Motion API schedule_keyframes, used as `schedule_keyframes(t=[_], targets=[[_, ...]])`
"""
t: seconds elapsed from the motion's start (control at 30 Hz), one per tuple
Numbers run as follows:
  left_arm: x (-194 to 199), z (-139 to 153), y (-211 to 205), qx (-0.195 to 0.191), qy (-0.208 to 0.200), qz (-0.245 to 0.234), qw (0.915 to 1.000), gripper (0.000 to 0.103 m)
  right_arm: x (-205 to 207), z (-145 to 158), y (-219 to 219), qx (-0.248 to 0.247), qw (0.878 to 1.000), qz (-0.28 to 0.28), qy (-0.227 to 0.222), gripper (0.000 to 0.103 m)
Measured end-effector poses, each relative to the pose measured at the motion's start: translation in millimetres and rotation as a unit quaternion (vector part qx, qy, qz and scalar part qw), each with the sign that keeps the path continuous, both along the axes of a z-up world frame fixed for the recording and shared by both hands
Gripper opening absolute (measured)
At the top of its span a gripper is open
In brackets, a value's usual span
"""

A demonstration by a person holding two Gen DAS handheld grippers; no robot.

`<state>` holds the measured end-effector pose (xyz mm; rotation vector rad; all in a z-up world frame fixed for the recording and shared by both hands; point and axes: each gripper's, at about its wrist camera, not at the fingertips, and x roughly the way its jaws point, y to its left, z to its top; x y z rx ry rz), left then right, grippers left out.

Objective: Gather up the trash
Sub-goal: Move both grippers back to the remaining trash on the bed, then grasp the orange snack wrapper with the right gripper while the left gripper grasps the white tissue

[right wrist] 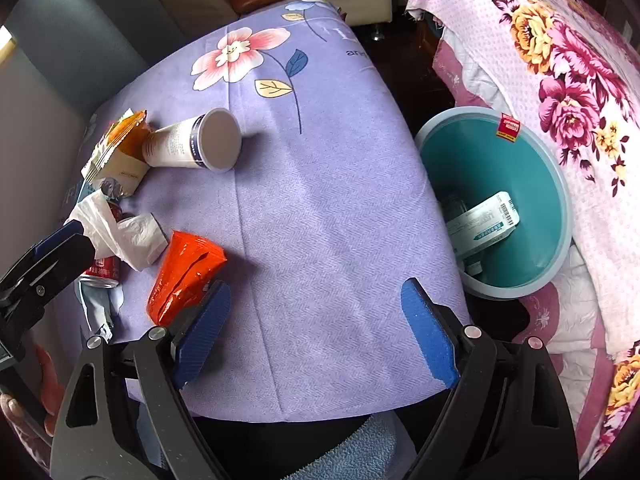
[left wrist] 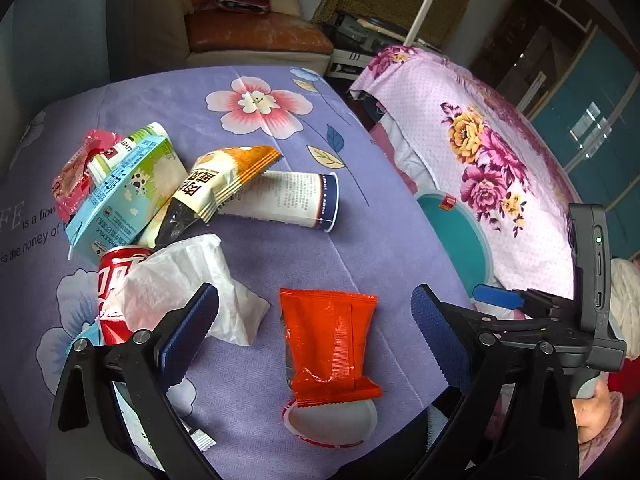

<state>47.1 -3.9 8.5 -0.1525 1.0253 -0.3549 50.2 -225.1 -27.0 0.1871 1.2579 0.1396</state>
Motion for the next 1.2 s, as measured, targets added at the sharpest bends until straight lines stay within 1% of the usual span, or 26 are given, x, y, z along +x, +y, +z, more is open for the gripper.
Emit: schedule_keyframes(t=[0.13,0.27,0.5,0.67,0.83,0.87,0.9,0.93,0.97,1.1,1.2], targets=[[-4.5,5.5,30.9,0.001,-0.008,0.023,0.9997,0.097,1.7,-7.1,28.7,0.007,1.0,0.025,0.016,0.083],[-9.4,7.2,63.8,-0.008,-0.013,0.054,0.9984,0.097,2.5,-13.2,57.0,0.006,0.998,0.048,0.026,0.083],[-13.7,-10.4,111.9,-0.018,0.005,0.098,0.995,0.097,3.4,-24.4,86.3,-0.001,0.997,0.069,0.042,0.083],[-18.2,-22.6,131.2,-0.02,0.019,0.113,0.9932,0.097,4.9,-31.8,100.9,-0.001,0.995,0.084,0.051,0.083],[-18.1,-28.5,131.9,-0.015,0.026,0.113,0.9932,0.097,7.0,-34.1,108.3,0.002,0.995,0.087,0.044,0.082],[-17.9,-28.6,129.4,-0.014,0.026,0.11,0.9935,0.097,7.2,-33.6,109.4,0.002,0.995,0.087,0.039,0.08],[-17.9,-28.3,126.2,-0.012,0.025,0.106,0.9939,0.097,7.1,-33.3,110.3,0.005,0.995,0.09,0.034,0.066],[-17.6,-27.9,121.9,-0.009,0.024,0.102,0.9945,0.097,7.1,-34.3,111.6,0.009,0.995,0.097,0.033,0.046],[-17.4,-27.5,117.9,-0.005,0.022,0.097,0.9951,0.097,7.0,-35.8,113.4,0.011,0.994,0.103,0.036,0.039],[-16.2,-27.1,99.4,0.01,0.02,0.077,0.9968,0.097,4.0,-32.9,116.4,0.014,0.992,0.124,0.028,0.03],[-15.2,-26.5,87.7,0.02,0.018,0.068,0.9973,0.097,5.4,-23.6,106.8,0.008,0.994,0.111,0.007,0.029]])
